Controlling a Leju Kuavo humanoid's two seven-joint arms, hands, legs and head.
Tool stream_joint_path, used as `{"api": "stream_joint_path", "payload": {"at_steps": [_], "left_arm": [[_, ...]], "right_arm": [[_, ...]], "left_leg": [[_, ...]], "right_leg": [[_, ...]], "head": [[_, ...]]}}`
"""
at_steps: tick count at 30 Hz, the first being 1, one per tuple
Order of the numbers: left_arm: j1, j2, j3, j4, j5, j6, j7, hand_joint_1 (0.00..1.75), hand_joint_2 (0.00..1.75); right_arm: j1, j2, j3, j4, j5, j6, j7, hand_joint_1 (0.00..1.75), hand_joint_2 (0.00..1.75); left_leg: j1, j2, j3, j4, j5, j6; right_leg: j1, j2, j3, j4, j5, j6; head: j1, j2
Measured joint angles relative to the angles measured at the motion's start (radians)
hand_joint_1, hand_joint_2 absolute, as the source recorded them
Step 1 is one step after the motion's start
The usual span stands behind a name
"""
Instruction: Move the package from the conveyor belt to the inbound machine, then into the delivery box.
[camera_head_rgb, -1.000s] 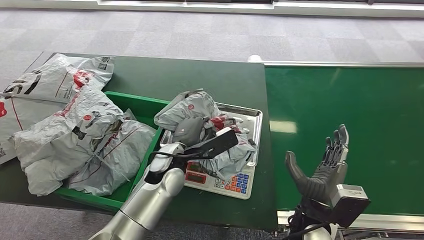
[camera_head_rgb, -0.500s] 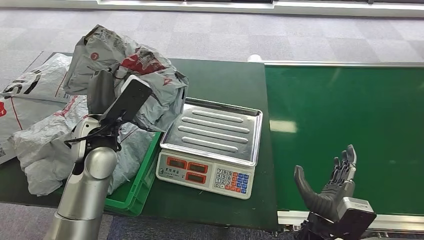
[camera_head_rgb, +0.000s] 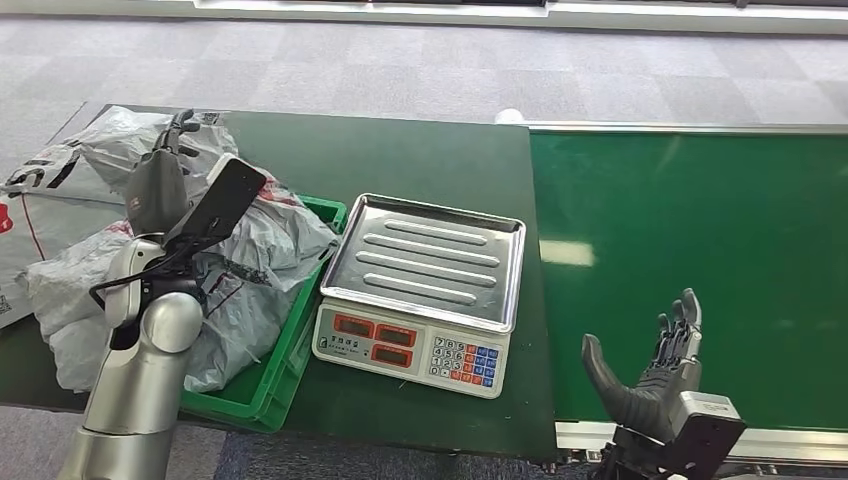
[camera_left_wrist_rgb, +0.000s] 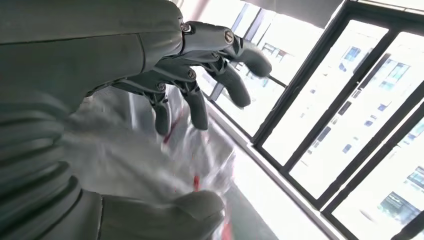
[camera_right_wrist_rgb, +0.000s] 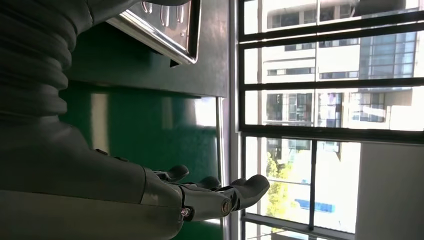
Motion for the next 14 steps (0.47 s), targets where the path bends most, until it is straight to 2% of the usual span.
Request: {"api": "stream_joint_path", "payload": {"at_steps": [14], "left_arm": [[0.075, 0.030, 0.063, 0.039, -0.077, 0.024, 0.034, 0.00, 1.75]], "right_arm": [[-0.008, -0.077, 0.073, 0.041, -0.055, -0.055, 0.000, 0.00, 1.75]], "left_leg": [[0.000, 0.000, -0.001, 0.000, 0.000, 0.000]], "right_leg": [[0.000, 0.000, -0.001, 0.000, 0.000, 0.000]], "head": [[0.000, 0.000]]}}
